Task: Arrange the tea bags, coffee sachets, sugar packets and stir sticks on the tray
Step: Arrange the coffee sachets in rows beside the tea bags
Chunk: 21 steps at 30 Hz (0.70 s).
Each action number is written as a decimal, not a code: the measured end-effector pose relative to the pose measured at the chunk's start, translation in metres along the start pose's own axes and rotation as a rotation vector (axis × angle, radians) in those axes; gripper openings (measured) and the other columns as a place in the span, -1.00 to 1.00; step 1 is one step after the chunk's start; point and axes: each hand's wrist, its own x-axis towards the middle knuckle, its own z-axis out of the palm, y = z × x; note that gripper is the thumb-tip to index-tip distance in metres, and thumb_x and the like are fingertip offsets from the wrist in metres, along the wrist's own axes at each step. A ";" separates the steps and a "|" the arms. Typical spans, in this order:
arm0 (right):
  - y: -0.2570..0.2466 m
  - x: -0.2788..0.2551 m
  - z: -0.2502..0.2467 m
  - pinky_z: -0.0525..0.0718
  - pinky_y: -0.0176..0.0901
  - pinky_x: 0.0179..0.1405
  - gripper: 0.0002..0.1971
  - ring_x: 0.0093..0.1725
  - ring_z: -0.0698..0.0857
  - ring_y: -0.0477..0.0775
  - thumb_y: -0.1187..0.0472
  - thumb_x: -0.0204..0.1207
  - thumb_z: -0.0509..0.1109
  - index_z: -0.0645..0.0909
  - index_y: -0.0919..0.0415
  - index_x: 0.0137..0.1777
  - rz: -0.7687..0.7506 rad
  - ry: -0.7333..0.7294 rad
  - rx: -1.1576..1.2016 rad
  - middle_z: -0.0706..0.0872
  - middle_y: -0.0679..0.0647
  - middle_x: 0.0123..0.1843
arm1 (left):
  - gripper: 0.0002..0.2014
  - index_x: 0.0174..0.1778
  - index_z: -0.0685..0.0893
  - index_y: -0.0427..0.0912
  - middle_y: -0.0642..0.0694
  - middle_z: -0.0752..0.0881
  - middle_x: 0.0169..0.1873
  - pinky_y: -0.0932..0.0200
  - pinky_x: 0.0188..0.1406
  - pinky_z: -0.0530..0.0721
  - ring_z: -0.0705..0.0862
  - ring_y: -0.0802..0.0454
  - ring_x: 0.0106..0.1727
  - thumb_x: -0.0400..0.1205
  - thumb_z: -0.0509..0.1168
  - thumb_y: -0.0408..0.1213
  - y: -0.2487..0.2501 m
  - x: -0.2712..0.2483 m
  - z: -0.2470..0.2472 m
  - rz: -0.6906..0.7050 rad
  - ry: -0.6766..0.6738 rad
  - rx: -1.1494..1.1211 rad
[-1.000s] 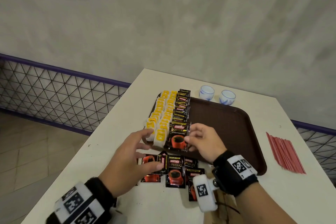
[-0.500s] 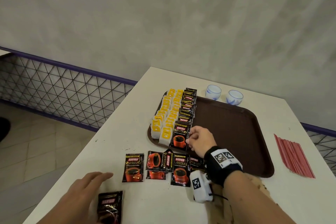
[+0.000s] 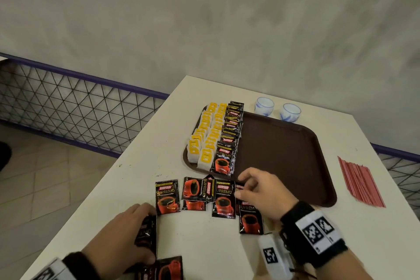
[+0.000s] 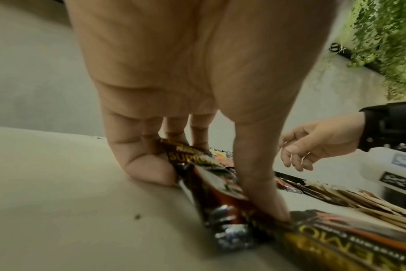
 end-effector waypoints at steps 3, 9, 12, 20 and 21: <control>-0.015 -0.007 0.016 0.56 -0.33 -0.09 -0.57 -0.06 0.61 -0.22 -0.13 0.47 0.45 0.49 -0.10 0.31 -0.033 -0.022 -0.091 0.62 -0.21 0.04 | -0.47 0.15 0.38 0.29 0.31 0.52 0.08 0.36 0.06 0.58 0.56 0.27 0.07 0.37 0.50 -0.04 0.008 0.005 -0.003 0.009 0.028 -0.060; -0.042 0.019 0.051 0.58 -0.12 0.12 -0.45 0.14 0.58 0.01 -0.25 0.43 0.42 0.50 0.10 0.26 0.046 0.040 -0.158 0.52 -0.05 0.11 | -0.64 -0.13 0.51 0.33 0.37 0.59 -0.05 0.53 -0.08 0.47 0.57 0.35 0.01 0.48 0.43 -0.29 0.022 0.016 -0.007 0.153 0.084 -0.093; -0.045 0.027 0.056 0.60 -0.14 0.07 -0.72 0.05 0.61 0.02 -0.02 0.52 0.44 0.54 0.13 0.07 0.076 0.066 -0.137 0.57 -0.02 0.06 | -0.62 -0.24 0.62 0.31 0.34 0.69 -0.18 0.55 -0.17 0.54 0.62 0.37 -0.06 0.49 0.42 -0.40 0.025 0.020 -0.010 0.144 0.106 -0.175; -0.009 0.028 0.006 0.56 -0.25 -0.44 -0.79 -0.32 0.67 -0.01 0.26 0.59 0.38 0.44 0.06 -0.23 0.009 0.109 0.530 0.65 0.00 -0.25 | -0.66 -0.10 0.67 0.11 -0.11 0.76 -0.25 -0.02 -0.20 0.73 0.72 -0.03 -0.22 0.49 0.42 -0.51 0.036 0.039 -0.046 0.214 0.184 -0.453; -0.003 0.030 -0.009 0.60 -0.22 -0.51 -0.82 -0.32 0.70 0.07 0.29 0.62 0.33 0.43 0.10 -0.18 0.021 0.135 0.607 0.67 0.07 -0.20 | -0.66 -0.09 0.67 0.11 -0.15 0.75 -0.22 0.00 -0.21 0.73 0.73 -0.04 -0.21 0.51 0.41 -0.51 0.039 0.044 -0.051 0.229 0.182 -0.483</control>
